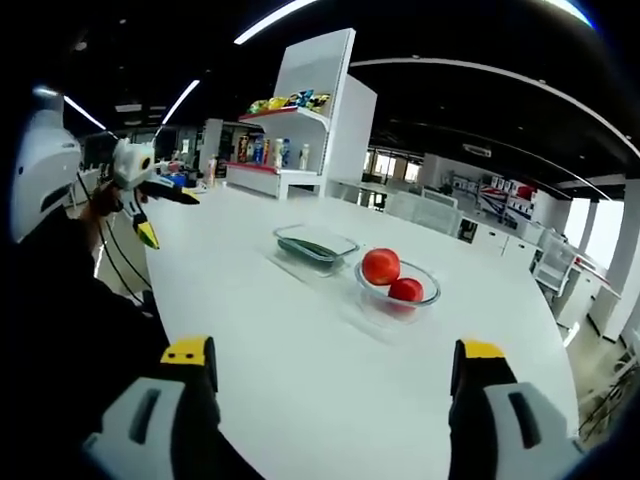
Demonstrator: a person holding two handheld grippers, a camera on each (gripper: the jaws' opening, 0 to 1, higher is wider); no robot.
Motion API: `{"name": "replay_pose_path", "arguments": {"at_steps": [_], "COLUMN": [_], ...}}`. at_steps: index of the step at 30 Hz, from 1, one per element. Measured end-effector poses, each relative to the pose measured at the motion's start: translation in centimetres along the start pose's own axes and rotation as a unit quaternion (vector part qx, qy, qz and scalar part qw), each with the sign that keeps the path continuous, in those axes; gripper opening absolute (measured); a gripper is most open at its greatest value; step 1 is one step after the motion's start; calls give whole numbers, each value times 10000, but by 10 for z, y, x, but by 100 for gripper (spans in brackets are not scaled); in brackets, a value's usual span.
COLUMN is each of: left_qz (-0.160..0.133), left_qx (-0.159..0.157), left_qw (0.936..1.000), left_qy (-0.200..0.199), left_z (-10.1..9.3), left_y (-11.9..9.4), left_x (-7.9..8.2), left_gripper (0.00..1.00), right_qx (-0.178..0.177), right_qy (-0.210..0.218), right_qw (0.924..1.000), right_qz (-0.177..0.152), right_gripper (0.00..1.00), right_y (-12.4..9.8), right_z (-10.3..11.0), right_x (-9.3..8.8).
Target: Sort the scattered tomatoes and cucumbers on the table and place them into their respective storage containers
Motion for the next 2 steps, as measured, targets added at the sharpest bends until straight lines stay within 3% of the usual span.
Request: {"name": "replay_pose_path", "arguments": {"at_steps": [2], "left_qz": [7], "left_qx": [10], "left_qw": [10000], "left_qy": [14], "left_z": [0], "left_y": [0], "left_x": [0], "left_gripper": [95], "right_qx": [-7], "right_qy": [-6], "right_qw": [10000], "right_qz": [7], "right_gripper": [92], "right_y": [0], "right_z": [0], "right_x": [0]}}
Point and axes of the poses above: the point that each gripper's makers call its tool centre point, and the gripper's own axes: y roughly forward along the fingers, z roughly to its left, x roughly out of its top, the point moved 8 cm from there along -y, roughly backward along the fingers, and after that the axes turned 7 degrees about z, right-handed, at the moved point
